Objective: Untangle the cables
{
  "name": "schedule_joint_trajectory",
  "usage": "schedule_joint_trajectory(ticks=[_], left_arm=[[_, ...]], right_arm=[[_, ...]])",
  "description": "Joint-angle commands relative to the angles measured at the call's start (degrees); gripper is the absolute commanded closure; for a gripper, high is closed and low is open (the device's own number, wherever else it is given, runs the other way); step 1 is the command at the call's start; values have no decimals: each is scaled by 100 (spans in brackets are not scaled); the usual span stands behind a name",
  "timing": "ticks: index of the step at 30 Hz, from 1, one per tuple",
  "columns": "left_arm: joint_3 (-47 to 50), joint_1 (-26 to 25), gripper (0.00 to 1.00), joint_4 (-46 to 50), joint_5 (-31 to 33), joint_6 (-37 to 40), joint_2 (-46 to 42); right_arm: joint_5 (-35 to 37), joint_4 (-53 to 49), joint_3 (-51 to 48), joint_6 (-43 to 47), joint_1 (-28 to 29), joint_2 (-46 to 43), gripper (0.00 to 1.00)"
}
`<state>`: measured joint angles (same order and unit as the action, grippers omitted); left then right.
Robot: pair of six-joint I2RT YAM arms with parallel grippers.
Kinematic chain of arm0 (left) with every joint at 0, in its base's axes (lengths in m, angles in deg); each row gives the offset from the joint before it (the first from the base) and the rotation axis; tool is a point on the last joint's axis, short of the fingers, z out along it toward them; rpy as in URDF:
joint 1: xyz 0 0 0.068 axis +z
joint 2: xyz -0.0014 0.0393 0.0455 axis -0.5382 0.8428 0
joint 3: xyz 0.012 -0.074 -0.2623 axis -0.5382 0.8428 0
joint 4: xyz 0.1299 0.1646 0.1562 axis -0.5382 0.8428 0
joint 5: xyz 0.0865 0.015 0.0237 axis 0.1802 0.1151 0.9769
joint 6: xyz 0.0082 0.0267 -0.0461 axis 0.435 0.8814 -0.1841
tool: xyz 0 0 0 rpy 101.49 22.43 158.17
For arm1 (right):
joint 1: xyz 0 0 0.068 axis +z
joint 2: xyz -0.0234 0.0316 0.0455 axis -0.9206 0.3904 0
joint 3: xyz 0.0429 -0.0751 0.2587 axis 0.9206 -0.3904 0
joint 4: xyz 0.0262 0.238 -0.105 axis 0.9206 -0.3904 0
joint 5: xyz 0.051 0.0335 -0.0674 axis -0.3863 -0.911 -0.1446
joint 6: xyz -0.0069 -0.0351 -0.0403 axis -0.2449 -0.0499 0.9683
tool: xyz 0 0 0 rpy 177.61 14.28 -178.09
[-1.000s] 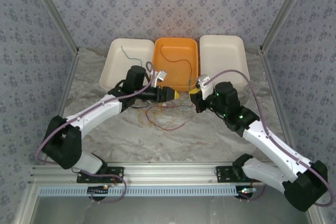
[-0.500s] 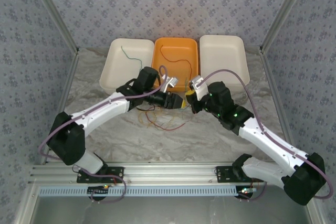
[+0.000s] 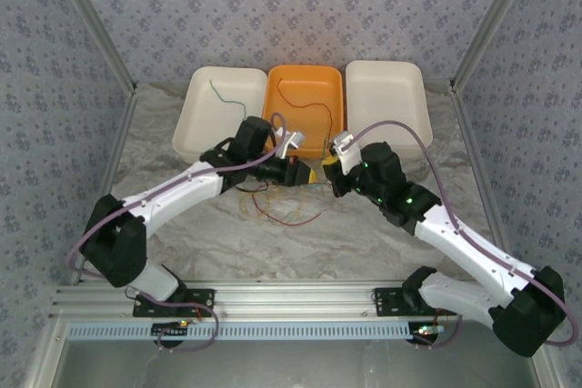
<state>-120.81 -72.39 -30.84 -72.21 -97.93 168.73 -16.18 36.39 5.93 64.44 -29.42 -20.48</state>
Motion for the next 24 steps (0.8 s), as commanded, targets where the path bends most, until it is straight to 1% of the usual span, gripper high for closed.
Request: schedule_joint_trajectory(ticks=[1,2,4,6,7,9,12,14,16,18,20,23,24], left_arm=[[552,224,100,-1064,863,-815,-554],[729,227,100,-1283,1108,-1013,-658],[1168,213,100,-2025,1578,-1528,-864],[1630,157,100,-2710,2183,-2040,-1034],[1846,104,100,-3085,2513,-2234,-1108],[2156,-53,100,-3474,3180,-2551,-1225],[2492,-246,100,-4000,3908,-3098,-1259],[2761,-380,100,-4365,4435,-3476,-1305],[3037,-490,100,-4507,5024,-3939,-1409],[3278,-581,100,-4747,5506,-4299,-1477],[3354,-652,100,-4766,5781,-4593,-1530],[3378,-788,100,-4730,6098,-4918,-1588],[3353,-808,100,-4723,6179,-4987,-1597]], right_arm=[[195,301,-232,-495,27,-311,100],[263,438,-321,-691,33,-363,100],[504,852,-634,-1295,66,-494,100],[896,1354,-972,-1861,229,-631,100],[1214,1568,-1117,-2160,359,-693,100],[1620,1982,-1323,-2580,582,-728,100],[2732,2150,-1482,-3486,1003,-764,100],[3439,2131,-1608,-4186,1259,-832,100],[4238,1846,-1660,-4880,1592,-895,100],[4743,1485,-1673,-5478,1853,-933,100],[4981,1308,-1690,-5825,2005,-928,100],[4993,1108,-1715,-6482,2057,-874,100],[4987,968,-1719,-6826,2070,-855,100]])
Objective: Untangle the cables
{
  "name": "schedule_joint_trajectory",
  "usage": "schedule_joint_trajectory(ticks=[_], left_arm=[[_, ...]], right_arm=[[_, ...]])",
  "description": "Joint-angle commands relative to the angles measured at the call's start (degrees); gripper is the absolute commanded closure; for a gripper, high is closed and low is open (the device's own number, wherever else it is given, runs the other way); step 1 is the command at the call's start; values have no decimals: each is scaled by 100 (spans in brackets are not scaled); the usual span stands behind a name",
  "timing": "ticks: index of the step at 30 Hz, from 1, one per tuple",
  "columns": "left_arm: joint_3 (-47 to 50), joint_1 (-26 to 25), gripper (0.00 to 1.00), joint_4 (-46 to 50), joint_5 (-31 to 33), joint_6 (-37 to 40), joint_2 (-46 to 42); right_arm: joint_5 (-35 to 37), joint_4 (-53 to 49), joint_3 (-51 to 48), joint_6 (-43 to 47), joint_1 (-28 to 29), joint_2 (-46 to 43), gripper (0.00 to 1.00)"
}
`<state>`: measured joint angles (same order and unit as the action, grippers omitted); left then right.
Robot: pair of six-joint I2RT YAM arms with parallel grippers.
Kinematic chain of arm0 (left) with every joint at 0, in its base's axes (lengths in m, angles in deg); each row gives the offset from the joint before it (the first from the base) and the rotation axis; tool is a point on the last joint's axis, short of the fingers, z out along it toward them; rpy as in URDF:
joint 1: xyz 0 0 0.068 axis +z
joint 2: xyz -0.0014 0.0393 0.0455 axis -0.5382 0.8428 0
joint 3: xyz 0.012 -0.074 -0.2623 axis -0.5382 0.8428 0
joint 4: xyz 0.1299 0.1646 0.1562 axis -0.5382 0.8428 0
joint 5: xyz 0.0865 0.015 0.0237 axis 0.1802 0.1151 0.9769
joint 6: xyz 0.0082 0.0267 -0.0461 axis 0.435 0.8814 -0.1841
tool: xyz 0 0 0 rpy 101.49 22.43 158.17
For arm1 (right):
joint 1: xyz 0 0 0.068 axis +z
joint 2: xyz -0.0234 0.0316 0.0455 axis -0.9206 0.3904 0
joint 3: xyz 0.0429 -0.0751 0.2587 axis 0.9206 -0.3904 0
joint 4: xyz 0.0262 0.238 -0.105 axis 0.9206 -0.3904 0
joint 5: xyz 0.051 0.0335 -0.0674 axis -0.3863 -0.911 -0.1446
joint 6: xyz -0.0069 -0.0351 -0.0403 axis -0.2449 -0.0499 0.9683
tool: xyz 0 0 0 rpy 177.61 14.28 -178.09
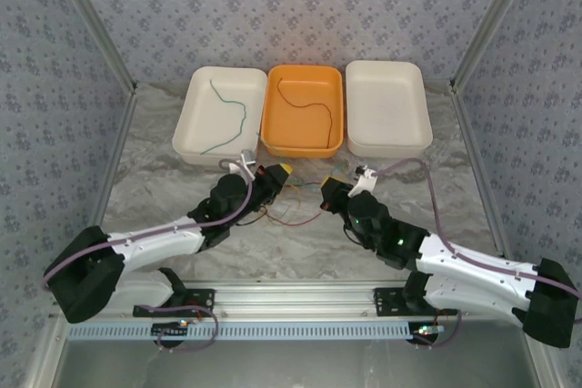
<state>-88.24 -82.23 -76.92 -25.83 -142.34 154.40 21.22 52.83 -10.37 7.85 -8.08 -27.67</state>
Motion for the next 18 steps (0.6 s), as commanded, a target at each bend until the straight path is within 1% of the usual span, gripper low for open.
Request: schedule_joint_trajectory(ticks=[1,4,6,9,12,15,18], left_arm=[[70,163,100,-52,1568,-655,-159],[104,-10,100,-247,1912,-889,-129],[177,-117,100,-284,2196,-1114,-148],[324,-324,100,-341,2699,-1405,-237],[397,-453,100,-271,2975,-1619,-330],[347,-456,100,-18,2835,-1832,-309],[436,-456,100,383,2689,-2133,-410]], right_arm=[[1230,-681,-113,-1375,-59,-122,100],[1253,-756,-140,-1974,-36,-78,100],[1333,-982,-152,-2600,-37,-60,100],[1495,-1008,-237,-3137,-38,-111,100],[1572,-1042,-275,-3563,-56,-130,100],[1502,-1013,34,-2969,-133,-60,100],[1536,-1672,880,-1745,-107,261,100]])
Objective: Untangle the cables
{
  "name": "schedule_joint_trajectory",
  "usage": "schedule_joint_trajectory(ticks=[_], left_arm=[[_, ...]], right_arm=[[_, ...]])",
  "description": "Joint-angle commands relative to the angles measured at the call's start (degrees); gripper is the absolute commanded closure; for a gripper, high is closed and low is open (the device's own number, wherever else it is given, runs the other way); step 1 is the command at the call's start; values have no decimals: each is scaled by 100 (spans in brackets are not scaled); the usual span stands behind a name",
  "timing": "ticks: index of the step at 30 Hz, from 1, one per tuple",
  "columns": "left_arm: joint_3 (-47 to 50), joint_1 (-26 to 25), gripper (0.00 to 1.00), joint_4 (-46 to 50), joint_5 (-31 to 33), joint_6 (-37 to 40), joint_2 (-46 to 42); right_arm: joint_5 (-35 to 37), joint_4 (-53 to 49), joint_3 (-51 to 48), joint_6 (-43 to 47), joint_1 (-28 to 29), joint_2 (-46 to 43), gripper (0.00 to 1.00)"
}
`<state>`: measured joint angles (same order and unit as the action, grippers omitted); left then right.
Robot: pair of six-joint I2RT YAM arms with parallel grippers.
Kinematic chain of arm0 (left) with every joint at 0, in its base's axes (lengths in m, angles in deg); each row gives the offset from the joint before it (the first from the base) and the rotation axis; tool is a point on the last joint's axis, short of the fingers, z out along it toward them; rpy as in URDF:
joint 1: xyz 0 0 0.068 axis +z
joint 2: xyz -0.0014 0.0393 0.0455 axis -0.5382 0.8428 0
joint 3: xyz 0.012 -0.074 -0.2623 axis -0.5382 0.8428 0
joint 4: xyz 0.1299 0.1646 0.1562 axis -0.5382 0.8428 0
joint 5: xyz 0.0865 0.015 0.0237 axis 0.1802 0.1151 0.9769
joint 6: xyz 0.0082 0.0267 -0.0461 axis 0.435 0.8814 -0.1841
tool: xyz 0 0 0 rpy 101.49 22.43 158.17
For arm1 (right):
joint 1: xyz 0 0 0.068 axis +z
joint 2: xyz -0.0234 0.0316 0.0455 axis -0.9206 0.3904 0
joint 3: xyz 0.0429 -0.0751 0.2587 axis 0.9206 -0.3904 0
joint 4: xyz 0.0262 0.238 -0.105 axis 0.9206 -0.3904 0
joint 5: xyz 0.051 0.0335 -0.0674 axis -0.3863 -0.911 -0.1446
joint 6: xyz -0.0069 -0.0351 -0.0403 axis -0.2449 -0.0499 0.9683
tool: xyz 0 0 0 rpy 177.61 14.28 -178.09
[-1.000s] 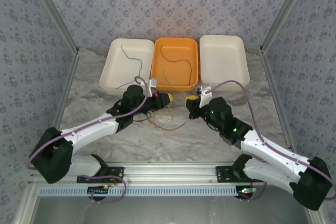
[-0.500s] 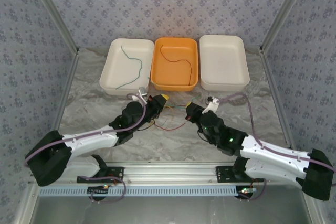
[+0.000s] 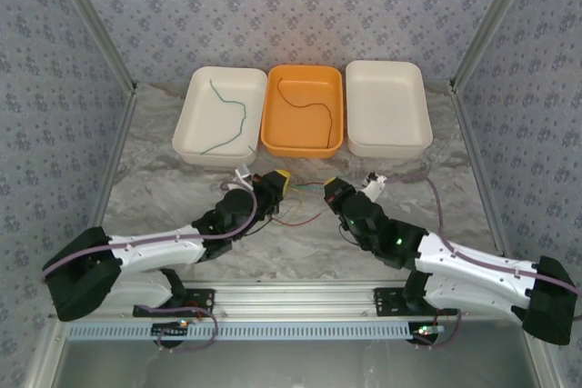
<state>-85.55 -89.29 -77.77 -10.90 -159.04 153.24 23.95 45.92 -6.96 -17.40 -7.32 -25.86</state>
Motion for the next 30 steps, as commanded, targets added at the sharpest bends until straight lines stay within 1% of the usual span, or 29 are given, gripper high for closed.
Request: schedule_joint_trajectory(ticks=[1,2,3,5,6,8,9,10,12,14,16,17,19,21,23,24,25,27,29,30], left_arm=[[248,250,86,509,1228,-534,-360],[345,259,67,532,1295,-577,-465],[417,272,56,601,1310,-635,-564],[552,394,44,689,1302,-567,-834],[580,503,39,753,1177,-499,-957],[612,824,31,1012,683,-295,-1292],[612,944,28,1178,508,-179,-1456],[577,1046,27,1465,327,-16,-1684],[270,1175,26,2301,-22,638,-2103],[-334,1253,34,3337,-506,1836,-2319],[-831,1259,40,4054,-1038,2905,-2288],[-971,1254,42,4387,-1228,3286,-2260],[-1062,1259,45,4775,-1444,3739,-2251],[-1042,1259,46,4828,-1722,3919,-2210],[-968,1217,40,4527,-2114,3927,-1956],[-969,1148,37,4421,-2192,3938,-1797],[-992,1001,35,4279,-2221,4039,-1594],[-1101,669,37,4128,-2132,4394,-1260],[-1265,266,37,4193,-1754,4940,-925],[-1314,152,36,4252,-1552,5089,-781]], right_arm=[[1268,-1156,756,1232,-170,209,100],[1180,-1220,923,1640,-179,300,100],[1106,-1219,1051,2107,-180,373,100],[939,-1398,1342,2897,-165,555,100],[777,-1453,1451,3273,-181,631,100],[463,-1839,1828,4025,-299,816,100],[360,-1989,1977,4347,-353,902,100],[126,-2283,2229,4646,-452,1007,100],[-127,-3048,2791,5051,-687,1300,100],[-440,-3837,3329,5401,-909,1619,100],[-445,-4401,3825,5606,-986,1813,100],[-413,-4624,3978,5691,-987,1877,100],[-479,-4948,4228,5798,-1003,1958,100],[-397,-5291,4473,5851,-990,2071,100],[-337,-5439,4558,5865,-953,2106,100],[-349,-5438,4556,5860,-952,2098,100],[-376,-5410,4554,5855,-951,2088,100],[-370,-5459,4583,5826,-952,2090,100],[-245,-5617,4734,5891,-942,2167,100],[-28,-5812,4900,5915,-876,2276,100]])
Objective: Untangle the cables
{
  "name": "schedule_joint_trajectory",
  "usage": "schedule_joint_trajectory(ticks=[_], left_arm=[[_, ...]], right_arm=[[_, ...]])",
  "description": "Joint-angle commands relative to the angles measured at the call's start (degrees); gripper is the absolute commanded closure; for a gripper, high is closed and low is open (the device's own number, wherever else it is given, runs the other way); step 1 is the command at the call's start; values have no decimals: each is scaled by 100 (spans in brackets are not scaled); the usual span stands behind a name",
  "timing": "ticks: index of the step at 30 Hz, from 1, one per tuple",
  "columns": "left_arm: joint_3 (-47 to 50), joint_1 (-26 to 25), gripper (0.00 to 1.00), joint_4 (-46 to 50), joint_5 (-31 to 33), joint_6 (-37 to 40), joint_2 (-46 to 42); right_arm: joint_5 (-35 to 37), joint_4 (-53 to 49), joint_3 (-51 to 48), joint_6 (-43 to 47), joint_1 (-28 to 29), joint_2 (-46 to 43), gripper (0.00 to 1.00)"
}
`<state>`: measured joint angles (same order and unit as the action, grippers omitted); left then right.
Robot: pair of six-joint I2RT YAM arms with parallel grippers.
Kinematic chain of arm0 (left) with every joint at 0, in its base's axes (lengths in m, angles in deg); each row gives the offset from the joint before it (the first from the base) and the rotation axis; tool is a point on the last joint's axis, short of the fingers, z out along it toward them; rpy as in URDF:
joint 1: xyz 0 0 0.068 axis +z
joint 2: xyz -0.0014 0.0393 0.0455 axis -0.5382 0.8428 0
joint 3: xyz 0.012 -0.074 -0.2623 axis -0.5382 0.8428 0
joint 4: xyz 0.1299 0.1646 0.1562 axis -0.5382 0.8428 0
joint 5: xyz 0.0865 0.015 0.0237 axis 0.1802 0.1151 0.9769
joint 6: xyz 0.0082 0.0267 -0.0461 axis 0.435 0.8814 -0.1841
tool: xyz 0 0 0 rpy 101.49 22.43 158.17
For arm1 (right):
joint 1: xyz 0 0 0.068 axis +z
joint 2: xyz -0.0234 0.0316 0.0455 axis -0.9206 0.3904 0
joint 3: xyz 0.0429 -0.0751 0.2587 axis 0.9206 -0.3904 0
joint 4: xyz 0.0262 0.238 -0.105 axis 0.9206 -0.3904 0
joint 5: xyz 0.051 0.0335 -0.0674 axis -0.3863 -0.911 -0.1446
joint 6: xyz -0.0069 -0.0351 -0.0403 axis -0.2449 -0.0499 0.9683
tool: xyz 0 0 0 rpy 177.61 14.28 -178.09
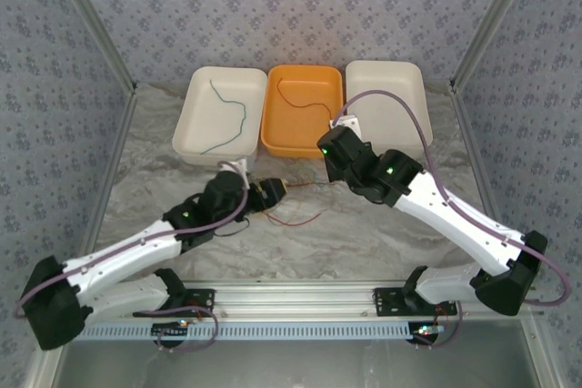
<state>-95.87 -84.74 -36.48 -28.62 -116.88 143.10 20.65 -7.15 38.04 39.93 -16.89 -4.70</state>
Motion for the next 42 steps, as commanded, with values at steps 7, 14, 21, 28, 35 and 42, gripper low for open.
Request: schedule_joint_trajectory(ticks=[7,14,21,28,35,42], left_arm=[[-516,-367,16,-30,1261,899,739],[-790,-310,16,118,1351,711,971],[-301,-227,18,473,2101,232,98],[-335,1053,16,1582,981,289,-1287],[-1164,1599,16,1569,-647,-156,-1046],[-623,1101,27,-357,-501,-1778,-512]], right_arm=[[2706,-2631,1157,-976,610,1044,100],[3878,-3068,702,-2184,592,4,100],[3100,-1592,296,-1051,-372,-946,100],[-109,1802,-638,-175,-608,-1189,100],[-1412,3031,-656,232,-498,-353,100],[-1898,3591,-700,-346,-457,61,100]])
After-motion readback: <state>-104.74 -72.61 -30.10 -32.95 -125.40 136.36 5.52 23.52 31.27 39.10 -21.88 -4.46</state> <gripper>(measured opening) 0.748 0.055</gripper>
